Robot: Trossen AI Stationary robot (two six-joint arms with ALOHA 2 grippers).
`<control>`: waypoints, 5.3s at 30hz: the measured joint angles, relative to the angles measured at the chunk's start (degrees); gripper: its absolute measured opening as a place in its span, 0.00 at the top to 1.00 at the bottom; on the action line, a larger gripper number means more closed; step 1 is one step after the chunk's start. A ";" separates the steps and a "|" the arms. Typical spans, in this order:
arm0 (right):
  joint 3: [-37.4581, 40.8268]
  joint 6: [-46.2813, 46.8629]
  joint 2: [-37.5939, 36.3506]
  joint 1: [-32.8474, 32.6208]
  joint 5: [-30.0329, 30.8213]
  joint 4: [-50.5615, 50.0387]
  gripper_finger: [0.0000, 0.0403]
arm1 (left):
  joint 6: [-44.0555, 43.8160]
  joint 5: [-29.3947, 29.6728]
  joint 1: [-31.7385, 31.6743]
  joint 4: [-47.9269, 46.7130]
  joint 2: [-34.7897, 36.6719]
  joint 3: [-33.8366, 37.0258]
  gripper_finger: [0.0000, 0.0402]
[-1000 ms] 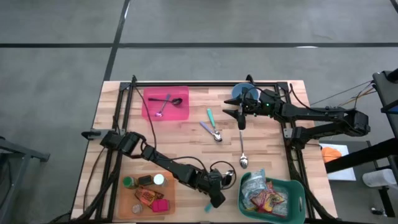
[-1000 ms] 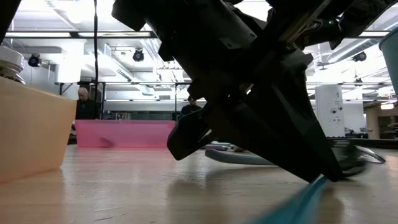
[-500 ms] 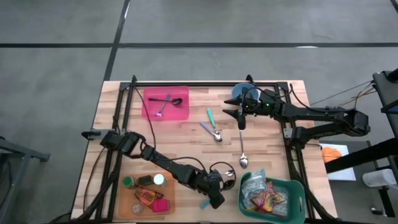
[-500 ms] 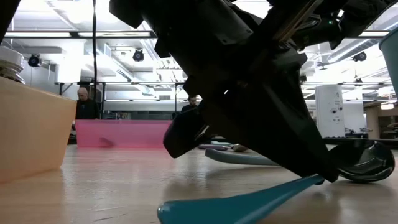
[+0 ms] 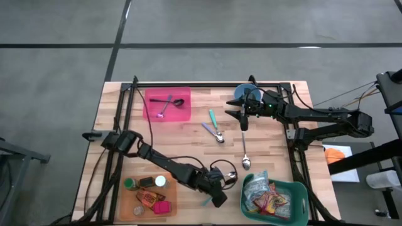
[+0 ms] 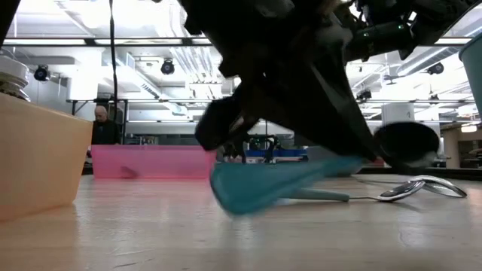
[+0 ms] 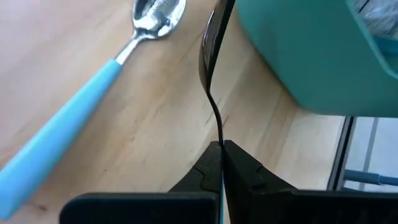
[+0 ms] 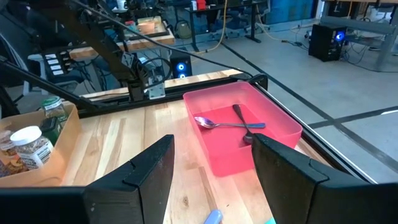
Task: Pick & Place Food Item
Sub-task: Put the blue spoon into the pink bin, then put the green spoon into the pink bin
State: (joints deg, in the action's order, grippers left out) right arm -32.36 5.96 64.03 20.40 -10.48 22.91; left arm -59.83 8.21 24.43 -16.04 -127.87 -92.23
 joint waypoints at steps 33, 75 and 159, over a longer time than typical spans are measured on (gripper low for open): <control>0.00 -0.02 -0.02 -0.02 0.00 -0.03 0.48 | 11.92 22.28 -5.45 -35.78 19.32 -0.11 0.99; 0.00 0.00 0.00 -0.02 -0.01 -0.05 0.48 | 29.13 29.02 -12.73 -53.47 20.53 3.68 0.99; 0.00 0.00 -0.02 -0.02 0.00 -0.05 0.48 | 67.32 -7.42 -53.25 1.30 61.44 48.34 0.67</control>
State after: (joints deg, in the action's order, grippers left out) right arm -32.36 5.96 64.01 20.39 -10.48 22.85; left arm 7.49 0.79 -28.83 -14.74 -66.43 -43.89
